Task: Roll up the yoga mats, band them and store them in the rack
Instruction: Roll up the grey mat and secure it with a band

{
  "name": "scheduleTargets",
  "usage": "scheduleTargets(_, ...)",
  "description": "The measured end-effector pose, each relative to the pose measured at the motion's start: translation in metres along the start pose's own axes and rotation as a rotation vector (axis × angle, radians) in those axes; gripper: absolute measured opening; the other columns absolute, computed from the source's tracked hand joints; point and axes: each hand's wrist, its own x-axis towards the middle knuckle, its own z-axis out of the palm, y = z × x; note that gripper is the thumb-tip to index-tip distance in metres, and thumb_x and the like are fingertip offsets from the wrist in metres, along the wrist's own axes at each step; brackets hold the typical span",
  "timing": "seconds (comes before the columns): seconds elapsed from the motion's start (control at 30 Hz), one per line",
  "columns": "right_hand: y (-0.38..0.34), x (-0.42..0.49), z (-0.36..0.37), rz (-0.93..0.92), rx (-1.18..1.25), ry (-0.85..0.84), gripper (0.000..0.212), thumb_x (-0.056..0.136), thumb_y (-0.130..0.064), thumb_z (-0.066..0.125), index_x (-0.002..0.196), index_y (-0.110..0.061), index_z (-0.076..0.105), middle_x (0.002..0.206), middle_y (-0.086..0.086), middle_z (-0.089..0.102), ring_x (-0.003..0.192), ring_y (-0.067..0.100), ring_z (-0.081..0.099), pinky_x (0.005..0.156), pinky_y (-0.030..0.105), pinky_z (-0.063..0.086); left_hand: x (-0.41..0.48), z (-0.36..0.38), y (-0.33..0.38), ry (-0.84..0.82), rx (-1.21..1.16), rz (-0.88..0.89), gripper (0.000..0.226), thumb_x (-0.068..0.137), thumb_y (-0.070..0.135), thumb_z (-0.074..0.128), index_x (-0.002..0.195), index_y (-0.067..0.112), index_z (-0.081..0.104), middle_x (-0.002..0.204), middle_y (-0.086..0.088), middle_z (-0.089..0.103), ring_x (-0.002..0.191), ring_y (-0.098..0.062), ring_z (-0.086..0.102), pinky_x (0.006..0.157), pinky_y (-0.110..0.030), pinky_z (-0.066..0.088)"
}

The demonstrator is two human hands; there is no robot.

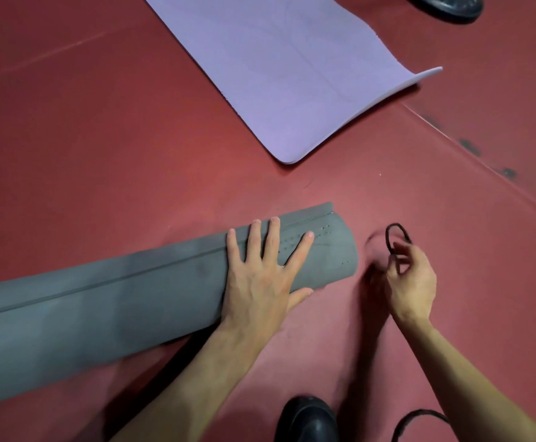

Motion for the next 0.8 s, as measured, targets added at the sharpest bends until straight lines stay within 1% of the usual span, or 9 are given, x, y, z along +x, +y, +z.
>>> scheduleTargets(0.13, -0.082, -0.014, -0.008, -0.184, 0.372, 0.056, 0.024, 0.099, -0.006, 0.061, 0.117, -0.02, 0.07, 0.11, -0.005, 0.072, 0.088, 0.007, 0.067, 0.079, 0.025, 0.054, -0.006, 0.002, -0.003, 0.034, 0.013, 0.025, 0.1, 0.079, 0.078, 0.064, 0.162, 0.035, 0.029, 0.157, -0.023, 0.042, 0.141, -0.045, 0.045, 0.111, -0.071, 0.035)
scheduleTargets(0.2, -0.114, -0.025, -0.012, -0.287, 0.427, 0.01, 0.026, 0.099, -0.005, 0.061, 0.118, -0.02, 0.07, 0.111, -0.008, 0.072, 0.093, 0.008, 0.068, 0.081, 0.02, 0.051, -0.008, 0.002, -0.005, 0.047, 0.005, 0.03, 0.099, 0.077, 0.077, 0.067, 0.161, 0.035, 0.033, 0.156, -0.022, 0.045, 0.139, -0.044, 0.047, 0.11, -0.07, 0.038)
scheduleTargets(0.33, -0.132, -0.047, -0.01, -0.533, 0.302, -0.059, 0.03, 0.098, 0.001, 0.061, 0.118, -0.018, 0.071, 0.11, -0.013, 0.069, 0.098, 0.013, 0.064, 0.086, 0.028, 0.05, -0.012, 0.001, -0.012, 0.088, -0.035, 0.015, 0.105, 0.071, 0.078, 0.071, 0.159, 0.032, 0.036, 0.154, -0.019, 0.049, 0.138, -0.04, 0.051, 0.11, -0.067, 0.04)
scheduleTargets(0.43, -0.126, -0.058, -0.009, -0.725, 0.233, -0.122, 0.029, 0.097, 0.007, 0.062, 0.115, -0.014, 0.072, 0.111, -0.009, 0.07, 0.103, 0.005, 0.059, 0.09, 0.027, 0.049, -0.01, -0.005, -0.018, 0.111, -0.122, -0.068, 0.128, 0.061, 0.08, 0.074, 0.163, 0.02, 0.025, 0.144, -0.009, 0.057, 0.131, -0.03, 0.056, 0.108, -0.058, 0.043)
scheduleTargets(0.5, -0.121, -0.064, -0.01, -0.808, 0.226, -0.169, 0.029, 0.096, 0.008, 0.064, 0.114, -0.012, 0.073, 0.111, -0.008, 0.069, 0.102, 0.001, 0.057, 0.089, 0.025, 0.047, -0.004, -0.012, -0.022, 0.081, -0.131, -0.108, 0.139, 0.055, 0.083, 0.073, 0.164, 0.019, 0.016, 0.133, -0.003, 0.059, 0.118, -0.024, 0.057, 0.1, -0.051, 0.042)
scheduleTargets(0.57, -0.116, -0.068, -0.009, -0.843, 0.231, -0.189, 0.028, 0.096, 0.008, 0.065, 0.113, -0.012, 0.074, 0.107, -0.008, 0.068, 0.098, 0.01, 0.061, 0.085, 0.03, 0.049, 0.005, -0.015, -0.025, 0.024, -0.08, -0.074, 0.134, 0.057, 0.087, 0.069, 0.165, 0.03, 0.011, 0.131, -0.003, 0.055, 0.109, -0.025, 0.053, 0.093, -0.049, 0.039)
scheduleTargets(0.67, -0.11, -0.071, -0.006, -0.851, 0.226, -0.187, 0.026, 0.096, 0.006, 0.067, 0.113, -0.013, 0.075, 0.102, -0.009, 0.068, 0.09, 0.015, 0.061, 0.076, 0.037, 0.05, 0.014, -0.012, -0.03, -0.028, -0.028, 0.009, 0.113, 0.065, 0.091, 0.056, 0.16, 0.04, 0.023, 0.137, -0.006, 0.05, 0.107, -0.027, 0.044, 0.089, -0.05, 0.038)
scheduleTargets(0.73, -0.111, -0.07, -0.005, -0.856, 0.223, -0.178, 0.026, 0.095, 0.005, 0.068, 0.112, -0.013, 0.076, 0.102, -0.011, 0.068, 0.09, 0.014, 0.061, 0.075, 0.036, 0.05, 0.014, -0.011, -0.031, -0.04, -0.037, 0.041, 0.107, 0.067, 0.09, 0.054, 0.158, 0.04, 0.03, 0.141, -0.009, 0.049, 0.109, -0.028, 0.04, 0.093, -0.053, 0.039)
scheduleTargets(0.8, -0.113, -0.067, -0.005, -0.851, 0.211, -0.168, 0.025, 0.095, 0.003, 0.068, 0.112, -0.013, 0.076, 0.104, -0.011, 0.068, 0.091, 0.012, 0.06, 0.078, 0.033, 0.05, 0.014, -0.012, -0.03, -0.083, -0.062, 0.047, 0.11, 0.069, 0.09, 0.054, 0.16, 0.039, 0.02, 0.152, -0.012, 0.038, 0.124, -0.031, 0.036, 0.106, -0.062, 0.034)
